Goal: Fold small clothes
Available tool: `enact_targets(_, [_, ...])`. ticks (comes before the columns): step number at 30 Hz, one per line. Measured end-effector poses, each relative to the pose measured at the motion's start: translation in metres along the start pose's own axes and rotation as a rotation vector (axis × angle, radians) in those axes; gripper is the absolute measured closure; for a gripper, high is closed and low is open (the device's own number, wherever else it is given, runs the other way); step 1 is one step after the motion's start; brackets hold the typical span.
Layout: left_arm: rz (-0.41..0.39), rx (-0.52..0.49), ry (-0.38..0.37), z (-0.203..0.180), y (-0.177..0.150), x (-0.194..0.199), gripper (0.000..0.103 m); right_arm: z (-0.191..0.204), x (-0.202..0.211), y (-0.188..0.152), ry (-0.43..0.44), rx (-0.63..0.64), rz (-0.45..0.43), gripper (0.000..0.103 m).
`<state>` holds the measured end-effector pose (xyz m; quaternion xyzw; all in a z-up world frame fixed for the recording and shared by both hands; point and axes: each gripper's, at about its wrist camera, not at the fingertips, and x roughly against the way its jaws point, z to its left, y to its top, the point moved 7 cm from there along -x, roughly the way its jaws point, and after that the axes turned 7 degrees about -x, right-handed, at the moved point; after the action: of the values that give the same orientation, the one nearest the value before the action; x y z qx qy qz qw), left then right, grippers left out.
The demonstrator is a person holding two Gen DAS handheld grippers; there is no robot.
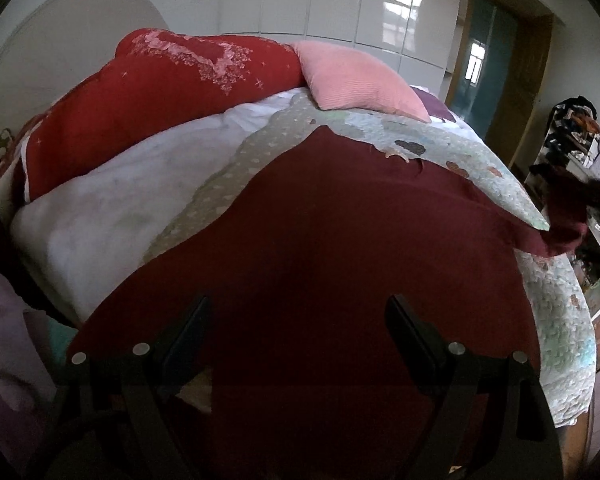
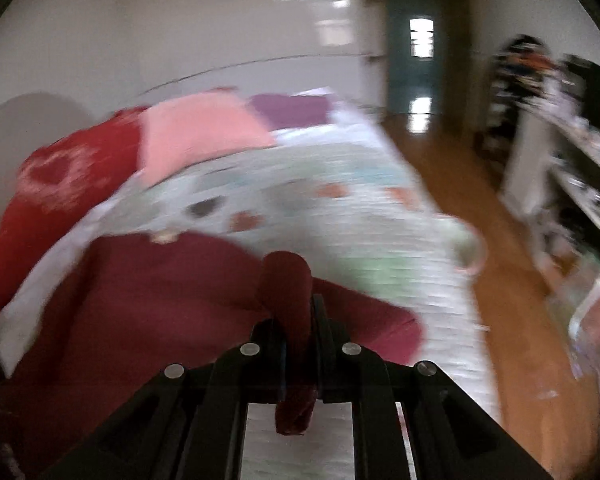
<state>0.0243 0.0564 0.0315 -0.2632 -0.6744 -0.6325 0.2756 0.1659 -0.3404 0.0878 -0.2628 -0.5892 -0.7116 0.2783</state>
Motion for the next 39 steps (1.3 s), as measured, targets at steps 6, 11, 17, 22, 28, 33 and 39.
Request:
enact_targets(6, [-0.01,0.008,0.015,0.018,-0.003,0.0,0.016,0.138,-0.071,-0.028,0.17,0.143,0.127,0.093])
enact_targets(11, [0.002,0.039,0.019,0.034,-0.004,-0.005,0.016,0.216,-0.115,-0.044,0.306,0.137,0.226,0.093])
enact_targets(17, [0.024,0.069,0.005,0.042,-0.009,-0.011,0.016,0.28,-0.152,-0.071,0.376,0.143,0.319,0.085])
enact_targets(22, [0.028,0.08,-0.004,0.04,-0.009,-0.011,0.016,0.27,-0.135,-0.071,0.479,0.06,0.314,0.044])
enact_targets(28, [0.025,0.047,-0.026,0.025,-0.004,-0.009,0.016,0.203,-0.101,-0.059,0.404,0.039,0.209,0.044])
enact_targets(33, [0.053,0.04,-0.107,0.006,0.007,-0.022,0.016,0.116,-0.113,-0.069,0.224,-0.055,0.218,0.044])
enact_targets(39, [0.092,-0.009,-0.17,-0.018,0.042,-0.06,0.016,0.053,-0.118,-0.083,0.196,-0.164,0.235,0.073])
